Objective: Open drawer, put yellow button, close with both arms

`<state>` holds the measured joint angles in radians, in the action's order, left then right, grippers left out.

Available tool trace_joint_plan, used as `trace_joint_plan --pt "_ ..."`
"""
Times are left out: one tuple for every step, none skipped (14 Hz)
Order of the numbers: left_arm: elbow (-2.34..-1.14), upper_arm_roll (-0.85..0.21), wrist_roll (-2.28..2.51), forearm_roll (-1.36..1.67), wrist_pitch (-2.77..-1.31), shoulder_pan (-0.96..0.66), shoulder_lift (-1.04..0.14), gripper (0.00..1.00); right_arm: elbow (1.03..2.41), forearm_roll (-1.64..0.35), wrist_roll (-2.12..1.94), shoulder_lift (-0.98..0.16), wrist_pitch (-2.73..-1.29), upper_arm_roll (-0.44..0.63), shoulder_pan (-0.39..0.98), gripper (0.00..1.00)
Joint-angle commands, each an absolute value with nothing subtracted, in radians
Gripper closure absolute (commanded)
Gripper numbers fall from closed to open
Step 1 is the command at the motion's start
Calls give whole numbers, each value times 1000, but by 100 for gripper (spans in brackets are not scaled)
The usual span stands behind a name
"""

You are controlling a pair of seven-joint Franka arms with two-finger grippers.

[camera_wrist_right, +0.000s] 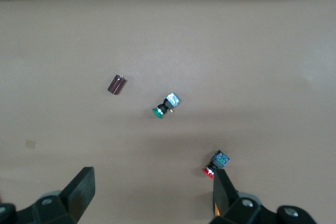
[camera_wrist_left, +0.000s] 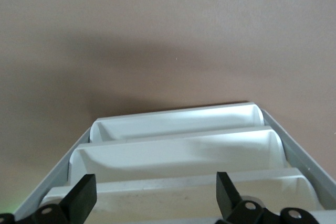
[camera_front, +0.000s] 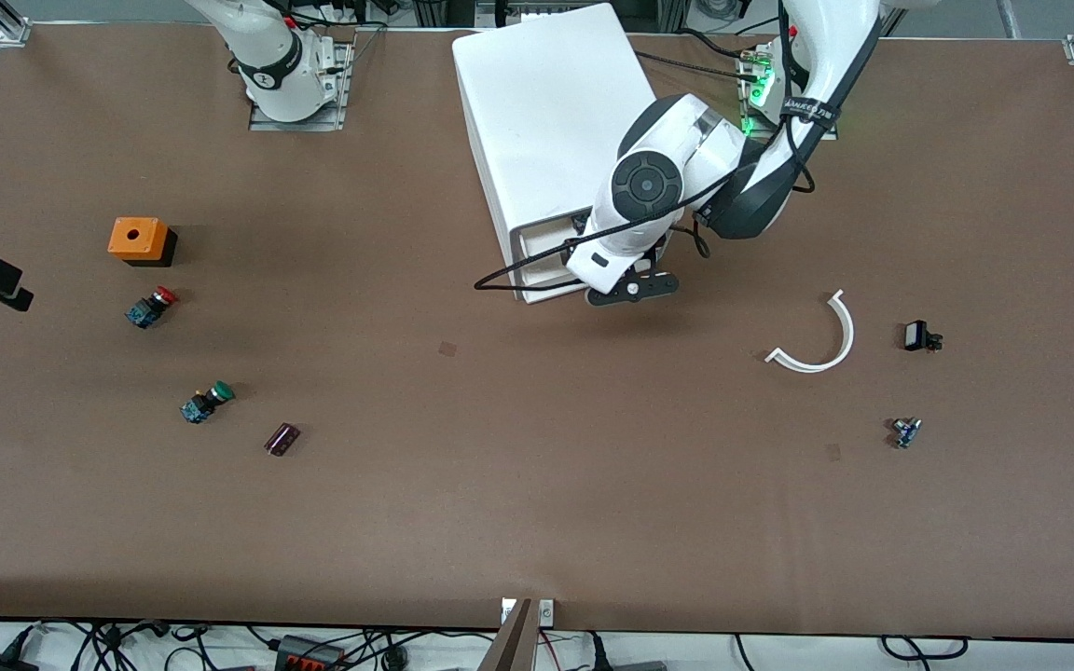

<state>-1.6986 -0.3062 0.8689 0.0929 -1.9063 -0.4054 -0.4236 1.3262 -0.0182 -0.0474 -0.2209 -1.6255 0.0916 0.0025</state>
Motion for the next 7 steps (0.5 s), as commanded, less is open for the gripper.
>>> trace_joint_plan --pt "-1756 -330 873 120 -1913 -394 -383 0 1431 -5 -41 -144 -1627 84 2 0" --pt "-1756 -330 867 121 -1911 -394 -383 0 1490 -5 -40 -105 -1640 84 2 0" --pt "-1756 -330 864 123 -1911 -394 -383 0 1556 -2 -38 -66 -1666 84 2 0" --pt "-1756 -333 862 123 -1911 -399 -385 0 1603 0 -40 -37 -1689 84 2 0" --pt "-1758 -340 862 123 -1907 -397 -385 0 1632 11 -40 -16 -1692 84 2 0" --pt "-1758 -342 862 123 -1905 -396 -385 0 1644 24 -40 -5 -1689 83 3 0" --pt "-1756 -342 861 123 -1904 -396 -387 0 1644 25 -40 -5 -1683 81 3 0"
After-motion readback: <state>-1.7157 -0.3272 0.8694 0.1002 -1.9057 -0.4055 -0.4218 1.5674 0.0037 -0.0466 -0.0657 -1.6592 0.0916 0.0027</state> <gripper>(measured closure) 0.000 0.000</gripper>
